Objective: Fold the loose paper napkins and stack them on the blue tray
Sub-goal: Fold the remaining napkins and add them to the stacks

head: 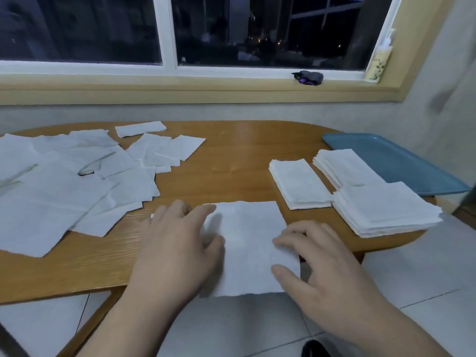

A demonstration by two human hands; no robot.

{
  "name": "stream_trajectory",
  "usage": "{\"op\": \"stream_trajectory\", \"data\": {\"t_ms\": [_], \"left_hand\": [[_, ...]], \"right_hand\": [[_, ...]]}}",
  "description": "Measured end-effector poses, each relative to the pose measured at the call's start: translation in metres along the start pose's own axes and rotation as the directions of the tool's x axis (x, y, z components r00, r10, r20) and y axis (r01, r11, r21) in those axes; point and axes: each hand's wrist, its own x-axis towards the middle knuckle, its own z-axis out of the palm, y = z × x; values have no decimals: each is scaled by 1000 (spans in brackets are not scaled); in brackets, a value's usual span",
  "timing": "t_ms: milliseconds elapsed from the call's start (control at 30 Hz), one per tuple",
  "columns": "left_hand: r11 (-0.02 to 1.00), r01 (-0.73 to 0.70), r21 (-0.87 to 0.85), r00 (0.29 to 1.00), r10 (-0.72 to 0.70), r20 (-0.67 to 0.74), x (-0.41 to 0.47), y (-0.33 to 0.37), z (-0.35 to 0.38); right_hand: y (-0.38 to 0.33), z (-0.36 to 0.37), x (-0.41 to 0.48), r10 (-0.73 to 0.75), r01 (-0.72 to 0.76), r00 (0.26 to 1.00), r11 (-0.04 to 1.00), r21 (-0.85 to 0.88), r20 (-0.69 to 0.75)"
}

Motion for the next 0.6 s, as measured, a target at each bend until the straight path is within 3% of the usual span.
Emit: {"op": "stream_trajectory", "data": {"t_ms": [133, 300, 433, 600], "left_hand": [[997, -55, -58, 998, 53, -36, -9, -4, 0], [952, -234, -197, 949, 268, 164, -30, -8, -8], [922, -344, -177, 893, 380, 241, -39, -14, -10], [902, -414, -118, 894, 428, 136, -37, -8, -6]], "right_hand": [[8, 8, -8, -102, 110, 991, 988, -104, 83], [15, 11, -5, -124, 125, 992, 985, -119, 10], [18, 8, -9, -111, 111, 993, 994, -6, -48], [16, 1, -6, -66, 106, 974, 978, 178, -218]]}}
